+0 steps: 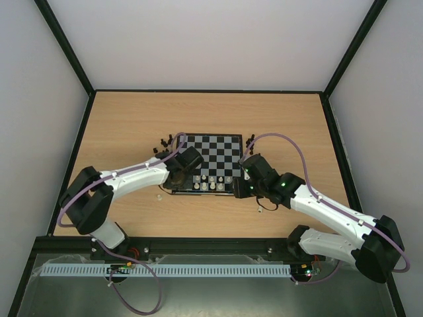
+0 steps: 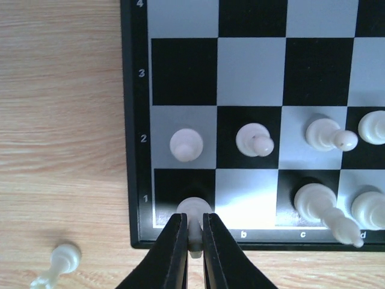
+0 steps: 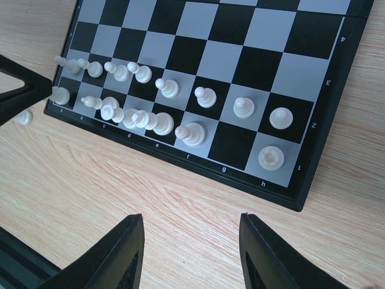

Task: Set up the chess pieces on the board
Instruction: Place the chess piece on the chessboard.

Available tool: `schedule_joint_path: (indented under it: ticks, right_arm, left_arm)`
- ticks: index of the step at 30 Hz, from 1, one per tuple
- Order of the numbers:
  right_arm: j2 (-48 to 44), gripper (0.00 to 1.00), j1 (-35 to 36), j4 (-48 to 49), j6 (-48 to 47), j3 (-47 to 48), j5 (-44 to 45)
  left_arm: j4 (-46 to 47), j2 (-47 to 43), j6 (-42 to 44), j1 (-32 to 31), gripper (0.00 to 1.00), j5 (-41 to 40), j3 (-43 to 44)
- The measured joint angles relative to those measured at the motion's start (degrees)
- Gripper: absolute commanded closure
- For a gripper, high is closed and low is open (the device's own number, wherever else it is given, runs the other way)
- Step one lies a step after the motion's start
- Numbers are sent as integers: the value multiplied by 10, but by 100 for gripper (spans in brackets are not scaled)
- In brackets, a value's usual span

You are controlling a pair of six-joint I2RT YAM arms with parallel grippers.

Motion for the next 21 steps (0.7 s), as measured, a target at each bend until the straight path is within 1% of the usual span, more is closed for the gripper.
schedule_joint_path:
  ticks: [6, 21]
  right_arm:
    - [0, 56, 0, 0, 0, 0, 0]
    - [0, 56, 0, 0, 0, 0, 0]
  left_arm:
    - [6, 32, 12, -2, 92, 2, 22]
    - [12, 47, 17, -13, 93, 12, 40]
